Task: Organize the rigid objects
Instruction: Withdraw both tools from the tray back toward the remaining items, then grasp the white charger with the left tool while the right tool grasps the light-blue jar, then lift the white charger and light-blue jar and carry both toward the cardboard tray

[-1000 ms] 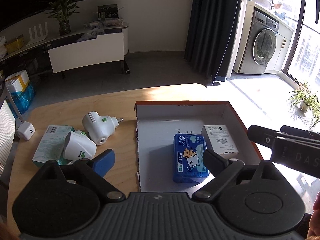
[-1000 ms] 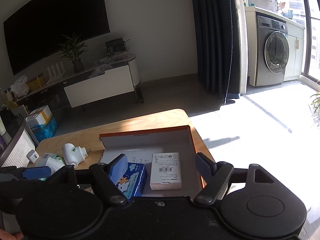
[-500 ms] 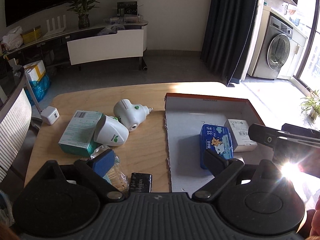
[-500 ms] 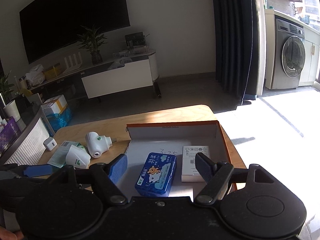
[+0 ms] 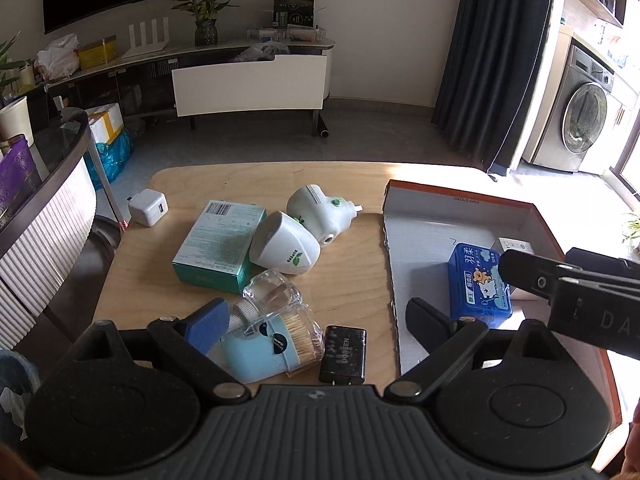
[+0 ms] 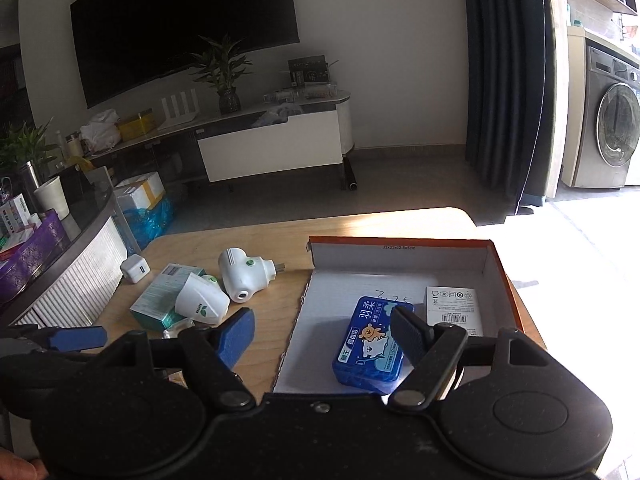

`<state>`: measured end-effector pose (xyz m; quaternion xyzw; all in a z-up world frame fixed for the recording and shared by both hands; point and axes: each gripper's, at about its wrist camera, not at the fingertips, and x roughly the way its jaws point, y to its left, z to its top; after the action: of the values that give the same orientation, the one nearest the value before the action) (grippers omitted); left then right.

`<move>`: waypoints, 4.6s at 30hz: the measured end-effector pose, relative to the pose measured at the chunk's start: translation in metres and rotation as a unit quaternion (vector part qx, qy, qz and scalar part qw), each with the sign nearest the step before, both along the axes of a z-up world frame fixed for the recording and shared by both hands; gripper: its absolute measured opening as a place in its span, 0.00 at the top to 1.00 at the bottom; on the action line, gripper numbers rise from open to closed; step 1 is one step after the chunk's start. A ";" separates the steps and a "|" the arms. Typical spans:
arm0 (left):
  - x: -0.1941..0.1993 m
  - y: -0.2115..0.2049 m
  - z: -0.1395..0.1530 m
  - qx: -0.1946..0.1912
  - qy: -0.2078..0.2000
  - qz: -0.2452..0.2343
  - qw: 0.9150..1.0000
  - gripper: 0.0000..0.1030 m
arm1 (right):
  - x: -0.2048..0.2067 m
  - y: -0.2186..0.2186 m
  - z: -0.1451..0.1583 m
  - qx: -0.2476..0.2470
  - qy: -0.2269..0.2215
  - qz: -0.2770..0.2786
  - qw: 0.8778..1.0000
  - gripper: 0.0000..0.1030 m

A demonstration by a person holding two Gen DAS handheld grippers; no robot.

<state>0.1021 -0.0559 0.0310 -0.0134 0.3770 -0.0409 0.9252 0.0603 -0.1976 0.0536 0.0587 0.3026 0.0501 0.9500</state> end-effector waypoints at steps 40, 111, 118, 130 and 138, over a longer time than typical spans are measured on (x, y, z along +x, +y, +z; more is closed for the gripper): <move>-0.011 0.055 -0.007 -0.017 0.013 0.058 0.998 0.06 | 0.012 0.060 -0.003 -0.018 0.012 0.062 0.998 0.14; 0.020 0.094 -0.071 0.002 0.034 0.090 0.995 0.32 | 0.024 0.062 -0.043 -0.003 0.058 0.106 0.993 0.14; 0.010 0.113 -0.060 0.002 0.026 0.117 0.993 0.32 | 0.029 0.093 -0.049 -0.022 0.060 0.172 0.983 0.11; 0.001 0.127 -0.052 -0.015 0.015 0.128 0.992 0.32 | 0.056 0.147 -0.078 -0.071 0.088 0.210 0.971 0.01; 0.000 0.124 -0.052 -0.017 0.012 0.121 0.992 0.32 | 0.070 0.153 -0.093 -0.070 0.112 0.195 0.972 0.09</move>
<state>0.1020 0.0677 -0.0207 -0.0757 0.3830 0.0655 0.9183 0.1304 -0.0450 -0.0392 -0.0625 0.4158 0.2059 0.8836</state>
